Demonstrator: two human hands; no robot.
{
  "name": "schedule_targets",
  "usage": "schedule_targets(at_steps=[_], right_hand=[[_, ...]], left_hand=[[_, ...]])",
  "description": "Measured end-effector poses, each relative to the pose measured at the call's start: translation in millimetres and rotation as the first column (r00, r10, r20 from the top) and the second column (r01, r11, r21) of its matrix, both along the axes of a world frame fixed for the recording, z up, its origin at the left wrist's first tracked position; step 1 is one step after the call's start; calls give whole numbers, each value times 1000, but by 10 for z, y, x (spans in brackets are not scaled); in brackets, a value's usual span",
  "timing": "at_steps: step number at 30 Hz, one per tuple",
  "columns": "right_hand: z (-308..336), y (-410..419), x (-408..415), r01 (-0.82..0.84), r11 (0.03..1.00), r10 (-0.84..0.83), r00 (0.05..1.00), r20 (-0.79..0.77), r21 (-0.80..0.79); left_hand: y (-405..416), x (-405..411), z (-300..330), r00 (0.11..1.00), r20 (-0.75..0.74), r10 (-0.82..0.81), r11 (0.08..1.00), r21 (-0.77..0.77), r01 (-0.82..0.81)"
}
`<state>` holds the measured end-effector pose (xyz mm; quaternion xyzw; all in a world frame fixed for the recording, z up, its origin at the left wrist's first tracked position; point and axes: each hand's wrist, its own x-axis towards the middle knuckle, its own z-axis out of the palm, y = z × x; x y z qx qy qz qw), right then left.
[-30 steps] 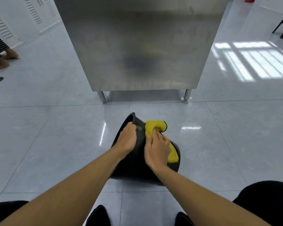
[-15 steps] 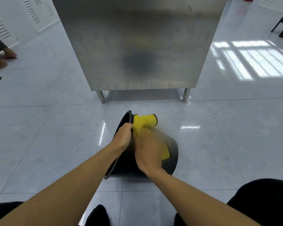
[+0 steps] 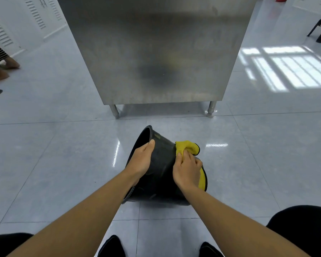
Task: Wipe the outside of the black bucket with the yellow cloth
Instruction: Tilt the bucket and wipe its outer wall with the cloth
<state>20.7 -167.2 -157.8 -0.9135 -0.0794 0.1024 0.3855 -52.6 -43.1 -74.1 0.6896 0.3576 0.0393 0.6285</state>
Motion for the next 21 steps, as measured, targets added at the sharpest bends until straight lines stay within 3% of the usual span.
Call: schedule_targets(at_steps=[4,11,15,21], right_hand=[[114,70,-57,-7,998,8,1000,-2,62],[510,402,-258,-235,936,209,970,125,263],[429,356,-163,-271,942,242,957,158,198],[213,112,114,-69,997,69,998,10,27]], left_hand=[[34,-4,16,999,-34,1,996,87,2],[44,8,-18,996,3,-92,971,222,89],[21,4,-4,997,2,-71,977,202,69],[10,19,-39,999,-17,-47,976,213,49]])
